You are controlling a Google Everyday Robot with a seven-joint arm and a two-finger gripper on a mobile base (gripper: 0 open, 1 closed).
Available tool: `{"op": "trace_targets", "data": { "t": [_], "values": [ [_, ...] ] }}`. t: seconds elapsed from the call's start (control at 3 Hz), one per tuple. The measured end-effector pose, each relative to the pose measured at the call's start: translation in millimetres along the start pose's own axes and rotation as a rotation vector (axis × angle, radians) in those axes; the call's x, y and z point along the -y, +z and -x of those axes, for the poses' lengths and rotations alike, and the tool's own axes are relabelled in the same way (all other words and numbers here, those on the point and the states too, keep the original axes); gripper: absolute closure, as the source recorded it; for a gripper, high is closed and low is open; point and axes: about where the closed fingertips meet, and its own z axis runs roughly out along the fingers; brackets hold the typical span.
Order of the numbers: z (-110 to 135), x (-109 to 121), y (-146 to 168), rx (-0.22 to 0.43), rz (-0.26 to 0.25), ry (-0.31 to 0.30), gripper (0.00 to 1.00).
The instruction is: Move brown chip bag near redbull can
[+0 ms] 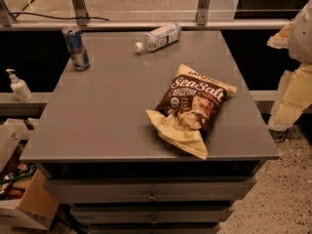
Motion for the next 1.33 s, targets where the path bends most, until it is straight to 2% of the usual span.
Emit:
{"op": "trace_targets", "data": {
  "t": [0.67, 1.33],
  "values": [
    [3.9, 1.2, 3.0, 0.019, -0.011, -0.012, 0.00],
    [35.0, 25.6, 48.9, 0.178, -0.025, -0.096, 0.00]
  ]
}}
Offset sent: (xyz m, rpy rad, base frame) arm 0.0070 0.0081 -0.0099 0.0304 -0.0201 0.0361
